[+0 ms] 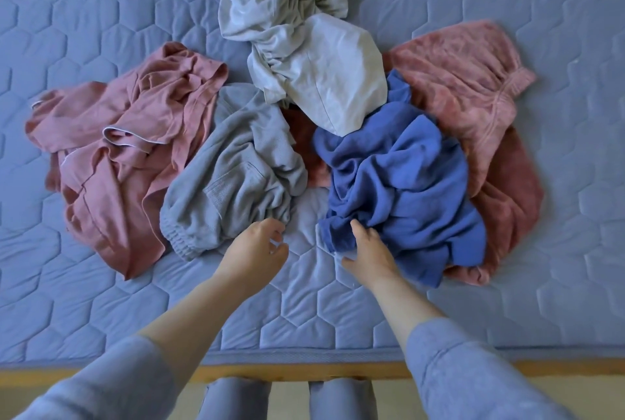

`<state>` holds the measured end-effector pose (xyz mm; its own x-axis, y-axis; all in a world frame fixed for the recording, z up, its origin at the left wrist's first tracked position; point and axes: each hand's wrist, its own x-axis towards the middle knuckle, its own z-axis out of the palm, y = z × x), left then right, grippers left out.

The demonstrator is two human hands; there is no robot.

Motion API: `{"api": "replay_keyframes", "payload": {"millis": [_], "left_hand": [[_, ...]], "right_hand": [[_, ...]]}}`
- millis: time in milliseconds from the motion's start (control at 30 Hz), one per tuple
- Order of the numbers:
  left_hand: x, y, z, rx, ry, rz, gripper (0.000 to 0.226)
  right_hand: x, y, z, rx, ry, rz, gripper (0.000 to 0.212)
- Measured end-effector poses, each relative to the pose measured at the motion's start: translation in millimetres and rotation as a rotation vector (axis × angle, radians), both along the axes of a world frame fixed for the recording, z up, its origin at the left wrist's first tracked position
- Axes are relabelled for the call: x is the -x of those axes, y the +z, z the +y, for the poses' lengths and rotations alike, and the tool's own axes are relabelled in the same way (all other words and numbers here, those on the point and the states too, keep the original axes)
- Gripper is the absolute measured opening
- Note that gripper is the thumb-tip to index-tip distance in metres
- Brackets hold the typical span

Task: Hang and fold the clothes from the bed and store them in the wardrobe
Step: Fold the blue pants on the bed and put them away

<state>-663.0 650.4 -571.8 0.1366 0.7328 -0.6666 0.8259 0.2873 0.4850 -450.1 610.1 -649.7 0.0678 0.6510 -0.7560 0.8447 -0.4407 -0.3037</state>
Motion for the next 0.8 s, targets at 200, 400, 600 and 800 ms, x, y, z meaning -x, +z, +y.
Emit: {"api": "replay_keyframes", "payload": {"millis": [200,400,600,800], "left_hand": [[-4.1,-10.3,-2.3,-0.024,-0.009,0.001,0.031],[-5.3,1.7,-0.5,-0.015,-0.01,-0.005,0.03],[-7.7,30.5,6.2,-0.039,0.017,-0.068,0.032],[-25.1,71.2,14.5,-0.168,0.036,-0.209,0.071]], "right_hand": [[2.4,-8.3,0.4,-0.236,-0.165,-0.081,0.017],[-1.1,23.7,3.2,-0.321,-0.338,0.061,0.017],[-14.1,107.1,23.5,-0.432,-0.553,0.232,0.014],[-16.8,199.5,52.4,-0.561,-0.636,0.443,0.02]]}}
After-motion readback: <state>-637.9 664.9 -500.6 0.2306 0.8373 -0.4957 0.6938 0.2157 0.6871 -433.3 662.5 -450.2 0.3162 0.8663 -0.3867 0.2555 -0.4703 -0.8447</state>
